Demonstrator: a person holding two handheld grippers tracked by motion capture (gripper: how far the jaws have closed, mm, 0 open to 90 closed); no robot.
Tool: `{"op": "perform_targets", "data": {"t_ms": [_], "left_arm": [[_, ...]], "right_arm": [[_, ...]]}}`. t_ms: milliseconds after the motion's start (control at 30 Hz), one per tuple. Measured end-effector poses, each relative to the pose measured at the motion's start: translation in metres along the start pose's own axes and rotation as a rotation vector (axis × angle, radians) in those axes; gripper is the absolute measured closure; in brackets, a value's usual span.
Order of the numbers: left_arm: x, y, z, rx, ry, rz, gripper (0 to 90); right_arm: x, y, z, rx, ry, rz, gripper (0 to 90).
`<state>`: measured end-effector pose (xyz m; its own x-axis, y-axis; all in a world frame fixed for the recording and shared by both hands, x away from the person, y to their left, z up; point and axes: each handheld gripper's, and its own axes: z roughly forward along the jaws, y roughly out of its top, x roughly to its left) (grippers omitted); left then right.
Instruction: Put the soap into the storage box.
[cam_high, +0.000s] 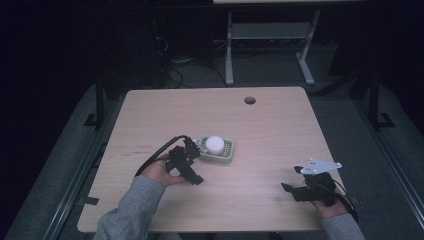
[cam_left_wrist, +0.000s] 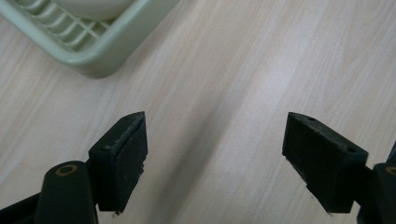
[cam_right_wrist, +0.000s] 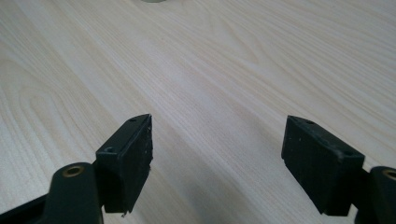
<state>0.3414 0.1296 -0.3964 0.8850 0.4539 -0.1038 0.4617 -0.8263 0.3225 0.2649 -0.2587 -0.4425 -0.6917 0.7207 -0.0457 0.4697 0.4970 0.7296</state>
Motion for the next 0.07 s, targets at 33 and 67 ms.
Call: {"op": "perform_targets", "data": {"t_ms": [33, 67], "left_arm": [[-0.0006, -0.0017, 0.0005, 0.0, -0.003, 0.0, 21.9], [-0.001, -0.0034, 0.0009, -0.002, -0.003, 0.002, 21.9]], "right_arm": [[0.0, 0.0, 0.0, 0.002, 0.001, -0.001, 24.2], [0.0, 0.0001, 0.0003, 0.002, 0.0, -0.003, 24.2]]}}
